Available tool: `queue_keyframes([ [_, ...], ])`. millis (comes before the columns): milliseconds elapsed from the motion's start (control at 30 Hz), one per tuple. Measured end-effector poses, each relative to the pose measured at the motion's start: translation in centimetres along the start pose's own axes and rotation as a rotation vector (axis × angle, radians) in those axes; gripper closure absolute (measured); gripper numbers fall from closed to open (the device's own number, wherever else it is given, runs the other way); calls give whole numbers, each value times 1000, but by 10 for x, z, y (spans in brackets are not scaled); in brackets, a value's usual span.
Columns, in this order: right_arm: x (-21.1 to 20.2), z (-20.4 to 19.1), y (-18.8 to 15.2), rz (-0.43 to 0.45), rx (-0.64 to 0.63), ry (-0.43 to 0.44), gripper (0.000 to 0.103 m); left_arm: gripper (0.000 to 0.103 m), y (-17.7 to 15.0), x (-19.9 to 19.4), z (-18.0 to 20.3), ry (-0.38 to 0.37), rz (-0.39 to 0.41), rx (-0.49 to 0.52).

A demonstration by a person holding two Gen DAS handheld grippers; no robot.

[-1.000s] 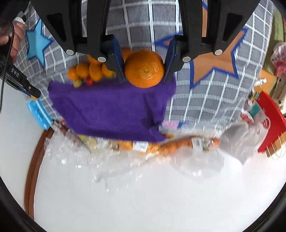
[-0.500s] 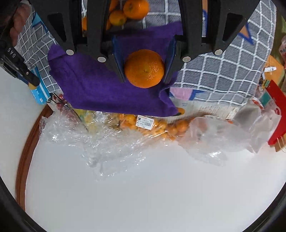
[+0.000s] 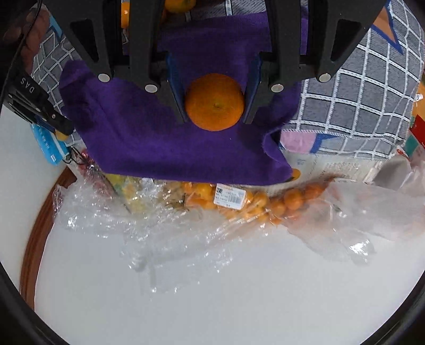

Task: Organize fruits
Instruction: 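Carry both fruits onto the purple towel and open both tools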

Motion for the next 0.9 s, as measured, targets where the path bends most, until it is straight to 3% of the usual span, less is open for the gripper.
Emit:
queue_keyframes([
  [900,38,5,-27,-95,-7,12,77,63,-18,34,5,-11,-90,39],
])
Point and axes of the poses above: each gripper's, at about its wrist camera, not at the fingertips, and x roughly the way its jaws point, z to its right, y to its top, the point moved 6 cm from there along x, roughly the way its jaws point, and after that the axes turned 2 degrees about z, right-handed, at the moved point
